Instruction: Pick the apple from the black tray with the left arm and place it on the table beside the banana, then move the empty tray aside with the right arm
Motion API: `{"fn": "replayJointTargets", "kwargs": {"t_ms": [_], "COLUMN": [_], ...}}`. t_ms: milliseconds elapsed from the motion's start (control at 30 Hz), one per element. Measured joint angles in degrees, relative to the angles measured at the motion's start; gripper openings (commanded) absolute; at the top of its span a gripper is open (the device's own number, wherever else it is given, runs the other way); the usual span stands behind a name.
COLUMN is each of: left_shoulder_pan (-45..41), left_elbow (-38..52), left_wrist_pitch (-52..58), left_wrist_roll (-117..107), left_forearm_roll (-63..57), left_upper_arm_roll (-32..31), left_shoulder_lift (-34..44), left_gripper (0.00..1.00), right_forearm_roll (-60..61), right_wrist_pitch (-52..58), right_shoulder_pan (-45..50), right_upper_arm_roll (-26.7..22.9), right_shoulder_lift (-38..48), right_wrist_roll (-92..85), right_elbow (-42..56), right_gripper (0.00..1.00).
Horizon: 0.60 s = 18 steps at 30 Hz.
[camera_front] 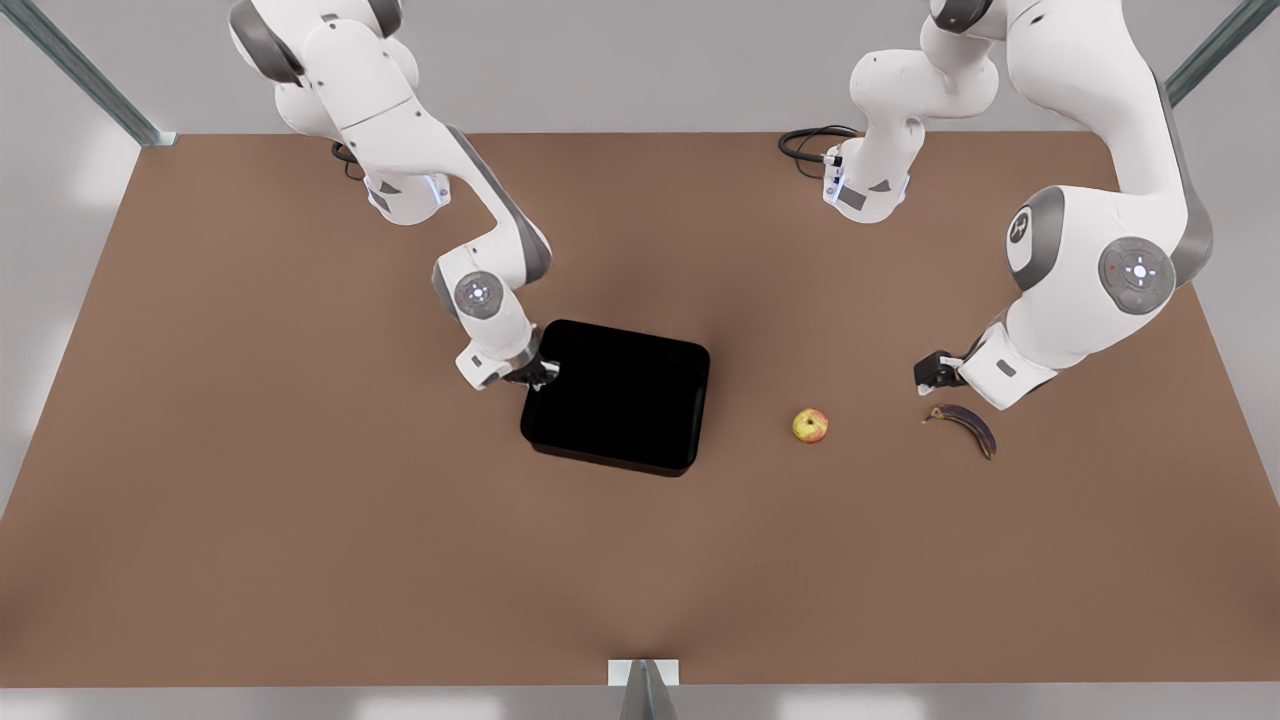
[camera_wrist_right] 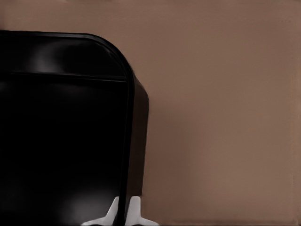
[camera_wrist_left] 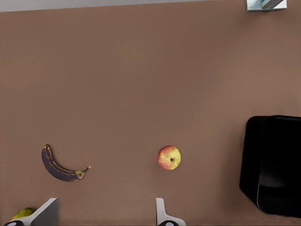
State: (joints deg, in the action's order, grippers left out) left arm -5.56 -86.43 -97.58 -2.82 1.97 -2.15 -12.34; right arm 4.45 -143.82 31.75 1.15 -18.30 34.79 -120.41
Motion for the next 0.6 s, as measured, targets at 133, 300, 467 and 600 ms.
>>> {"fn": "replayJointTargets", "kwargs": {"t_ms": [133, 300, 467, 600], "left_shoulder_pan": [-0.16, -0.35, -0.52, -0.44], "left_elbow": [0.53, 0.86, 0.88, 0.88], "left_wrist_pitch": [0.5, 0.84, 1.04, 1.09], "left_wrist_roll": [0.44, 0.87, 1.15, 1.4], "left_forearm_roll": [-0.04, -1.17, -1.51, -1.62], "left_upper_arm_roll": [-0.14, -0.62, -0.74, -0.61], "left_shoulder_lift": [0.02, -0.12, -0.19, -0.2], "left_gripper": [1.0, 1.0, 1.0, 1.0], "right_forearm_roll": [0.18, 0.37, 0.14, -0.12], "right_wrist_pitch": [5.29, 14.71, 24.59, 29.98], "right_shoulder_pan": [-1.67, -7.27, -19.07, -25.8], "right_upper_arm_roll": [-0.66, -1.33, -1.1, -2.42], "right_shoulder_lift": [5.38, 8.76, 8.04, 2.9], "right_wrist_roll": [-1.42, -4.77, -11.6, -19.55], "right_elbow": [1.49, 7.61, 15.54, 21.79], "right_gripper": [0.16, 0.15, 0.15, 0.15]}}
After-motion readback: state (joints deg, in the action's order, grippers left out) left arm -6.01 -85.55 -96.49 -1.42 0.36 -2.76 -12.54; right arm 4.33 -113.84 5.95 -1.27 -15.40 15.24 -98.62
